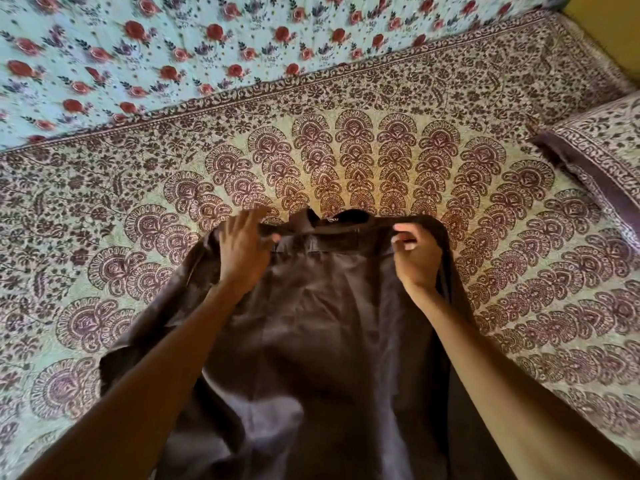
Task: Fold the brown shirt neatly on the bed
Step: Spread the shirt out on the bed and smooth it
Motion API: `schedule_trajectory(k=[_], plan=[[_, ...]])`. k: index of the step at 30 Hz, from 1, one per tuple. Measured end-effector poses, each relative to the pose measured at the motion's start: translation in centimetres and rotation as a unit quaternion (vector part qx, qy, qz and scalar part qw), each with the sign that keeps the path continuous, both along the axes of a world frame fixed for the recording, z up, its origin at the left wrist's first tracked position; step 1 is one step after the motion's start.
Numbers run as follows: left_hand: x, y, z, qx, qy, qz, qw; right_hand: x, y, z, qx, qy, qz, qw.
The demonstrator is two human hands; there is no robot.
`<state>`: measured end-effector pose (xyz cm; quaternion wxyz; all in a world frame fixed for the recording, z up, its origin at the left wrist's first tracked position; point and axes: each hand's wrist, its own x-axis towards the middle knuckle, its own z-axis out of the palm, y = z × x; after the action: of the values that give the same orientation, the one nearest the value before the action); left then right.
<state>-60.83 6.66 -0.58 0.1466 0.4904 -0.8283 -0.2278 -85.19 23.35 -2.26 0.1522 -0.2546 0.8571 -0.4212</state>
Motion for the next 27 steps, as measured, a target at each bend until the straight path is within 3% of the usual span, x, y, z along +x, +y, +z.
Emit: schedule_trajectory(k=[3,6,9,12,15,20,24,27], plan=[[-0.3,-0.6,-0.1,-0.015,-0.119,-0.115,0.986,1.3,-1.0,0.9,0.027,0.074,0.084,0.993],[-0.4,-1.7,0.8,-0.05,-0.125,-0.08,0.988,1.1,-2.5,1.7,0.09,0.146,0.116,0.978],[0.1,-3.2,1.5,0.054,-0.104,-0.044,0.992,0.6,-3.3,2.1,0.178,0.227,0.146,0.946],[0.6,-4.7,2.4,0.142,-0.034,-0.023,0.989,0.9,-3.6,2.5,0.097,0.278,0.062,0.954],[2.0,-6.8,4.0,0.134,0.002,0.011,0.991,0.7,-5.0,2.9,0.018,0.218,0.074,0.973],[6.0,-9.3,4.9,0.075,-0.169,0.045,0.982,1.9,-9.1,3.1,0.04,0.23,0.159,0.959],[8.0,-9.0,5.6,-0.057,-0.1,0.179,0.977,4.7,-12.6,4.4,0.023,0.253,0.172,0.952],[9.2,-9.2,4.2,0.036,-0.148,0.132,0.979,5.6,-15.2,3.9,0.078,0.237,0.199,0.948]])
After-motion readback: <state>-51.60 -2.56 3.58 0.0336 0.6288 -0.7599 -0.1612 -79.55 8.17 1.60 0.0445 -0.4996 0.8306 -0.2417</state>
